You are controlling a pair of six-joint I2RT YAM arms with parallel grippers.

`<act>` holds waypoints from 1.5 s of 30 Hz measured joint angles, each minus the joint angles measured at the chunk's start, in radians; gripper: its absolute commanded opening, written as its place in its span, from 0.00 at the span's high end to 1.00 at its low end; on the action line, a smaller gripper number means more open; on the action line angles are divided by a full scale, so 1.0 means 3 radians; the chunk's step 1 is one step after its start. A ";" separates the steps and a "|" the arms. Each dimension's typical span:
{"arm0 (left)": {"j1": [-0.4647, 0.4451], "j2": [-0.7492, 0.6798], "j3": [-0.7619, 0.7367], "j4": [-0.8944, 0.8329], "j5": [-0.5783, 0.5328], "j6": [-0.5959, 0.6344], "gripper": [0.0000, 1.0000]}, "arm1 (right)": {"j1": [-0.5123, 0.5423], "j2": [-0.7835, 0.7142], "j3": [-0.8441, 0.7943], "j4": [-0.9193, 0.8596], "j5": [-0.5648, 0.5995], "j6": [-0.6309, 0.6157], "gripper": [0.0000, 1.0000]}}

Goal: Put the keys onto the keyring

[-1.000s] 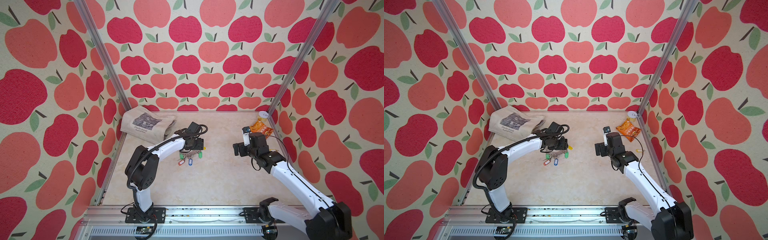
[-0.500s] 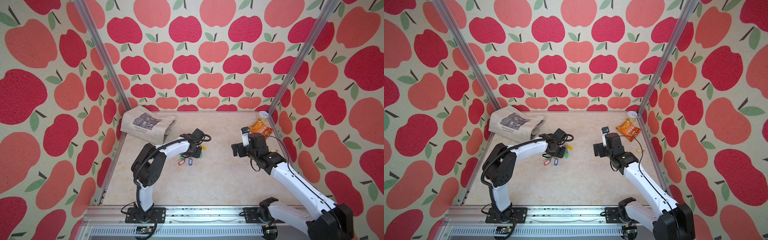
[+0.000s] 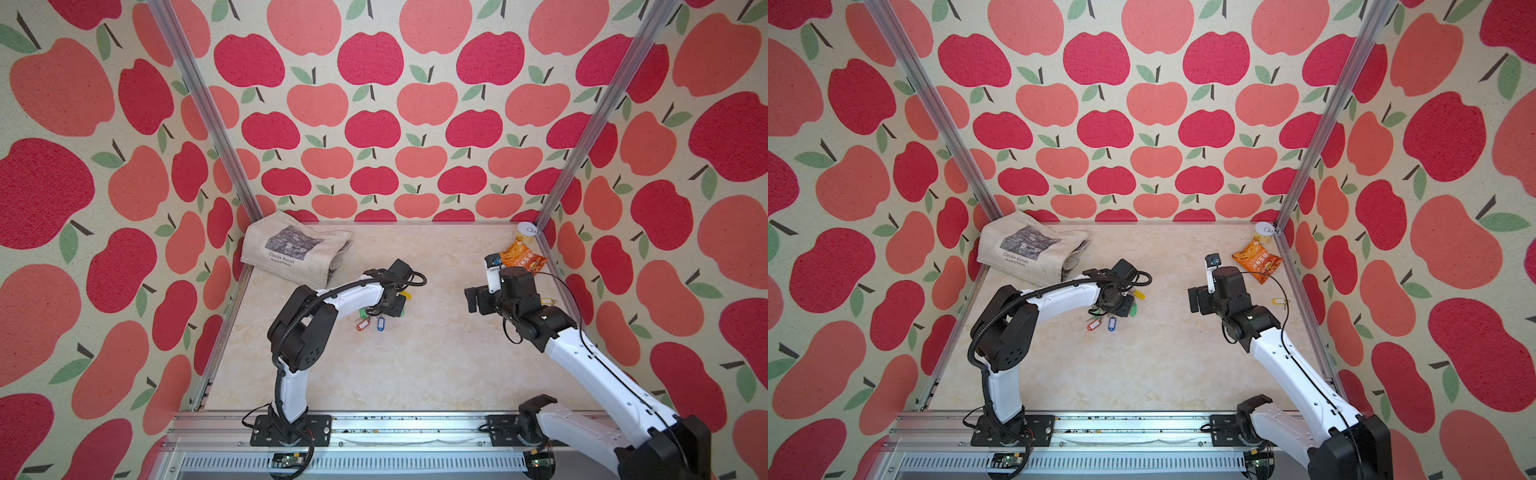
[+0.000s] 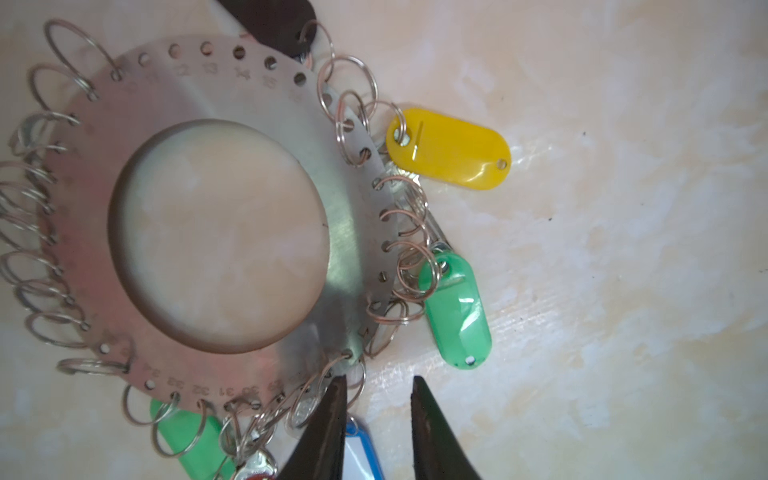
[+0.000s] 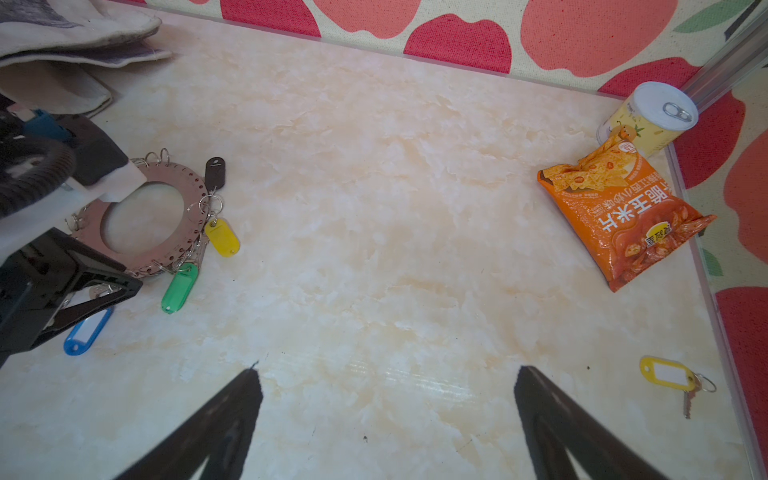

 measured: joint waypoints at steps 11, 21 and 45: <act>-0.0013 0.0123 0.0031 0.0116 -0.0095 0.0080 0.75 | 0.0000 0.0000 0.0000 -0.0001 0.0000 -0.0001 0.01; -0.0013 0.0134 0.0032 0.0177 -0.0159 0.0084 0.80 | 0.0000 -0.0001 0.0000 -0.0001 0.0001 -0.0001 0.01; -0.0019 -0.1334 -0.0375 0.0264 0.0238 0.0669 1.00 | 0.0000 0.0001 0.0019 0.0051 -0.0153 -0.0043 0.01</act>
